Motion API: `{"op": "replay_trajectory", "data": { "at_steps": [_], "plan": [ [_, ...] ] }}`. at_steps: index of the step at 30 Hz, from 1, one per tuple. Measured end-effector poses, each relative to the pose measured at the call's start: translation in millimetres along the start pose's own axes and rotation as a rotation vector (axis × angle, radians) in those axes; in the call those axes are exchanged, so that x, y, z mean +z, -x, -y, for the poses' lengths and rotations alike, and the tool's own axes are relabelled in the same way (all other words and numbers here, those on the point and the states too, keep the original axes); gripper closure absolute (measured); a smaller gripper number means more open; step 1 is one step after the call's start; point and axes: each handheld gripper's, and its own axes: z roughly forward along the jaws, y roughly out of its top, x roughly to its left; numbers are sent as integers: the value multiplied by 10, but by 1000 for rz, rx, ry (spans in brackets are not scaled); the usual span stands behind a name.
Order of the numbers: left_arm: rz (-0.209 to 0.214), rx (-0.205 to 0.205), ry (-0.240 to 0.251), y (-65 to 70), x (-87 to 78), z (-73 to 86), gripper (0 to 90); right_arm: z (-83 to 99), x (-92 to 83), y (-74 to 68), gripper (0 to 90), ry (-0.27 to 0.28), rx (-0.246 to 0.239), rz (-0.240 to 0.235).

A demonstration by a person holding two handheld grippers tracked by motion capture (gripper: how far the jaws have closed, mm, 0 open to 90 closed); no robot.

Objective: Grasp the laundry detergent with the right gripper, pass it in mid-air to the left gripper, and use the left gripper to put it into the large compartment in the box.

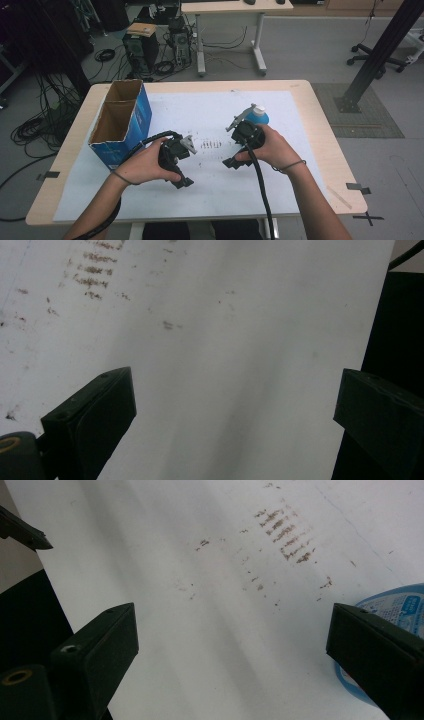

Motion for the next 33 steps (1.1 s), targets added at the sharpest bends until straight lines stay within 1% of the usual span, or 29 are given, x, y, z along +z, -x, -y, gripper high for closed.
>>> {"op": "replay_trajectory", "data": {
  "at_steps": [1,8,11,13,14,17,18,20,21,24,27,28,30,32,33],
  "plan": [
    [-2,-6,4,-5,0,-4,35,1,7,4,65,1,-2,0],
    [-1,-6,10,6,-6,-3,34,-7,-9,-4,65,5,-3,-4],
    [2,-2,5,15,6,5,35,23,-29,-23,65,11,4,-4],
    [2,-6,6,21,12,8,35,42,-34,-29,65,13,6,-5],
    [2,-6,6,21,12,8,35,120,-47,-64,65,16,16,-5],
    [4,0,3,20,6,5,35,120,-47,-64,65,16,16,-5],
    [2,-1,5,22,3,1,35,179,-65,-91,66,18,17,-6],
    [2,3,6,29,-2,-13,34,196,-72,-97,66,20,19,-3],
    [2,3,6,29,-2,-13,34,272,-114,-113,66,26,25,3],
    [3,3,9,38,-2,-23,35,324,-142,-121,65,27,28,7],
    [7,12,5,57,1,-33,34,362,-159,-129,66,28,30,6],
    [7,12,5,57,1,-33,34,457,-186,-148,66,24,33,9],
    [8,14,1,61,4,-32,35,457,-186,-148,65,24,33,9],
    [11,15,2,77,7,-29,34,539,-205,-155,65,21,40,12],
    [11,15,2,77,7,-29,34,539,-205,-155,65,21,40,12]
  ]
}}
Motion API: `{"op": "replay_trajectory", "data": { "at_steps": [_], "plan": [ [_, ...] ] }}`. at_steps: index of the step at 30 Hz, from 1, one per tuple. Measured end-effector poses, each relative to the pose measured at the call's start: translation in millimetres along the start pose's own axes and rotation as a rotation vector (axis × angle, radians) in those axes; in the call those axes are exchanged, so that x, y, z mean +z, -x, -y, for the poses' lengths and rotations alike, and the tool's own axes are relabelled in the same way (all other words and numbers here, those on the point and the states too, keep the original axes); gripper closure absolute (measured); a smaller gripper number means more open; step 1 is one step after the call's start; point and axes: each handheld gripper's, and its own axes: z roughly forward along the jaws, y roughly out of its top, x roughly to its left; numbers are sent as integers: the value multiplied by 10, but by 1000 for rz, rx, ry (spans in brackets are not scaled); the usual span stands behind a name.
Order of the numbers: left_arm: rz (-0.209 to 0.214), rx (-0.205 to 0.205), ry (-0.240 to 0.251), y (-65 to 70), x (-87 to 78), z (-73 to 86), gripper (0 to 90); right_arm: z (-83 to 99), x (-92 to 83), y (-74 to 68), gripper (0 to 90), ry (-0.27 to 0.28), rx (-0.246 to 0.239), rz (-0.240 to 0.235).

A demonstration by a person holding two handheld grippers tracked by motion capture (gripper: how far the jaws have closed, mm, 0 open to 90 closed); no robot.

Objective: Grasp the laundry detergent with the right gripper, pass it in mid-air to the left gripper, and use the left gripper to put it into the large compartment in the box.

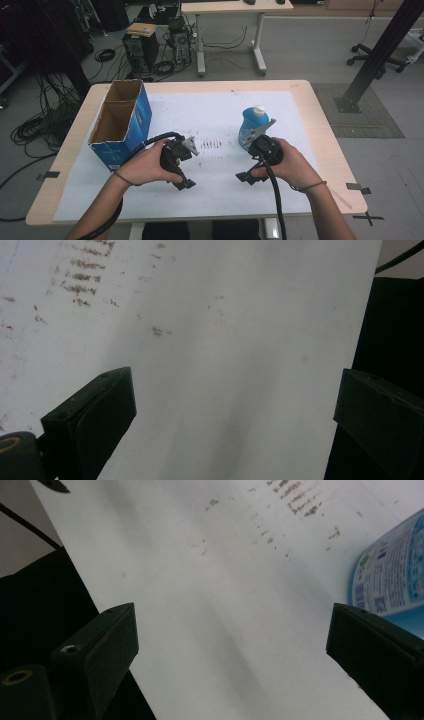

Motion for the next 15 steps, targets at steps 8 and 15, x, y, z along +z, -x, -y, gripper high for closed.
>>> {"op": "replay_trajectory", "data": {
  "at_steps": [8,15],
  "plan": [
    [0,-4,-3,6,-1,24,35,235,-54,51,64,4,50,14],
    [1,-1,-2,11,-11,14,34,448,-79,107,65,-11,84,30]
  ]
}}
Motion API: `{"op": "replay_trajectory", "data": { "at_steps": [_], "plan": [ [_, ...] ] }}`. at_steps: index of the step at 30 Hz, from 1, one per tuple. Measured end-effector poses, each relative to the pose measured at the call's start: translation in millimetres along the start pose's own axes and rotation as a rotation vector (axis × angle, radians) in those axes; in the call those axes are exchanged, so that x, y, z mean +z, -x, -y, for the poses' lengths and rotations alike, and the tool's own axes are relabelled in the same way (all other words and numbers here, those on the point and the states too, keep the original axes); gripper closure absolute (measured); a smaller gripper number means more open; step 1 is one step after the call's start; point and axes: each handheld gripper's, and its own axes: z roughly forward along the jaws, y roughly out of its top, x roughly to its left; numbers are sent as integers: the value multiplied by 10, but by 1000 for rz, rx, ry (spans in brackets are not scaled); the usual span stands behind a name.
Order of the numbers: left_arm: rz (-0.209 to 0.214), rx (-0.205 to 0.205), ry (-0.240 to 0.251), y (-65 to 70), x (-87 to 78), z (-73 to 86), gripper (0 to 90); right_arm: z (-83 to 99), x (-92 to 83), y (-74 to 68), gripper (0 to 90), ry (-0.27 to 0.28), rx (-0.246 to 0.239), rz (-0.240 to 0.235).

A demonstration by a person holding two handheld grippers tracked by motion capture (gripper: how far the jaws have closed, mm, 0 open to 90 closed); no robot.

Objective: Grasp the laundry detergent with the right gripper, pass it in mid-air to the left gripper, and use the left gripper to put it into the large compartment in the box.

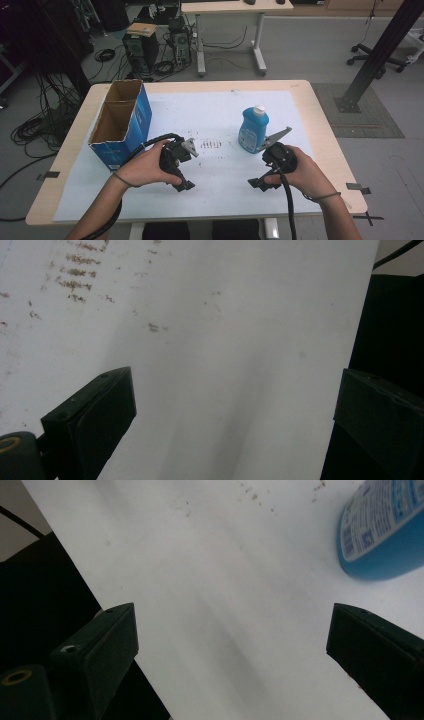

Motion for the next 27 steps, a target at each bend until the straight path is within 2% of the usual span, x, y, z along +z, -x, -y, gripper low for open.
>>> {"op": "replay_trajectory", "data": {
  "at_steps": [5,6,10,12,14,15,17,18,27],
  "plan": [
    [6,5,1,8,-5,-11,34,99,-31,52,65,5,24,6],
    [6,5,1,8,-5,-11,34,196,-61,123,65,8,51,21],
    [5,5,1,9,-7,-13,34,196,-61,123,67,8,51,21],
    [7,5,1,8,-9,-14,34,264,-69,192,67,10,74,37],
    [8,5,2,8,-14,-16,34,264,-69,192,67,10,74,37],
    [8,5,2,8,-14,-16,34,316,-77,255,67,17,92,50],
    [12,1,7,6,-17,-16,34,316,-77,255,68,17,92,50],
    [12,1,7,6,-17,-16,34,362,-84,315,68,26,107,67],
    [14,3,7,-5,-36,-28,34,374,-74,393,70,51,128,83]
  ]
}}
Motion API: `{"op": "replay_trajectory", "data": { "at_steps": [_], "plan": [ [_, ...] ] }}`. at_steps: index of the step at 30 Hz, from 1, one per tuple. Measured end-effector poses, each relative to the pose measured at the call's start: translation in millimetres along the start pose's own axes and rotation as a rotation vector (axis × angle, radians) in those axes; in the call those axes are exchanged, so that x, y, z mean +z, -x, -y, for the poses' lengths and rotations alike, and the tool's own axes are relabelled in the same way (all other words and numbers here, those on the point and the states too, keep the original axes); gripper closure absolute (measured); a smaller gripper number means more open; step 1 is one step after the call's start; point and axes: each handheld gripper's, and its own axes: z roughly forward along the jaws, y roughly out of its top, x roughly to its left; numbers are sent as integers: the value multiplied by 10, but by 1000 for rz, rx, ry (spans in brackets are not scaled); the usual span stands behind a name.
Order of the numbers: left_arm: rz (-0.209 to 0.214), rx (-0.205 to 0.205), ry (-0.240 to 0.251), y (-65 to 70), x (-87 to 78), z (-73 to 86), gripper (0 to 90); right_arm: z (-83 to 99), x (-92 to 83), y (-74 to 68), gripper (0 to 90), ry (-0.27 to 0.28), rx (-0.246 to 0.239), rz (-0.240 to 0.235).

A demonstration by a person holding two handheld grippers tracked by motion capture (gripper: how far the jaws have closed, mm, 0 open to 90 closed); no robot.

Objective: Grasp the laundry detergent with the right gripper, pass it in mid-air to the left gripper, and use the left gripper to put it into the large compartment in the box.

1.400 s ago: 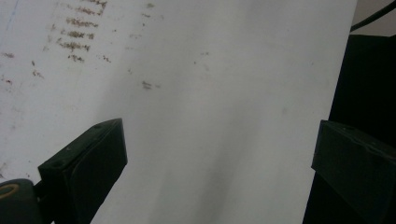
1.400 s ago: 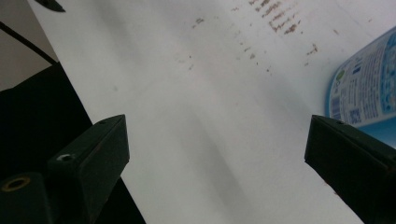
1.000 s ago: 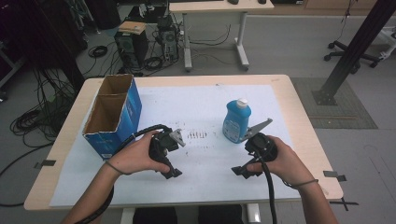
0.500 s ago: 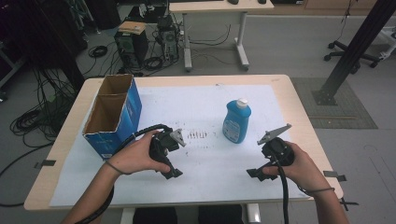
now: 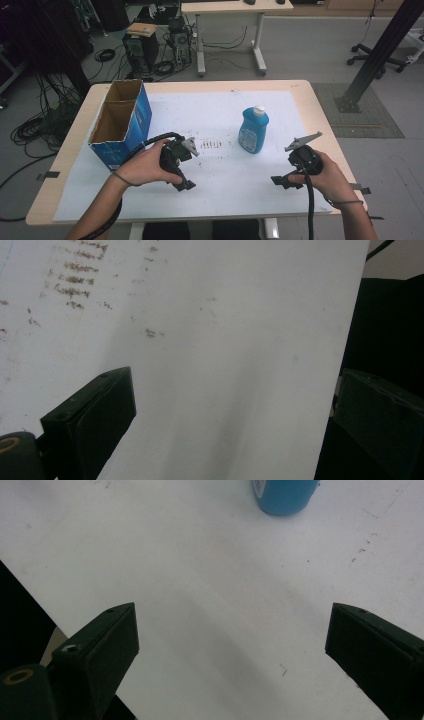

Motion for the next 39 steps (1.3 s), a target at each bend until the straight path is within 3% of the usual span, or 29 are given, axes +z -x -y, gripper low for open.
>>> {"op": "replay_trajectory", "data": {
  "at_steps": [12,30,39],
  "plan": [
    [3,-10,10,-21,-13,22,34,-22,73,70,69,29,6,22],
    [16,-15,10,-60,34,30,34,-147,354,239,68,178,27,50],
    [21,-21,14,-85,57,42,34,-271,476,280,67,249,21,35]
  ]
}}
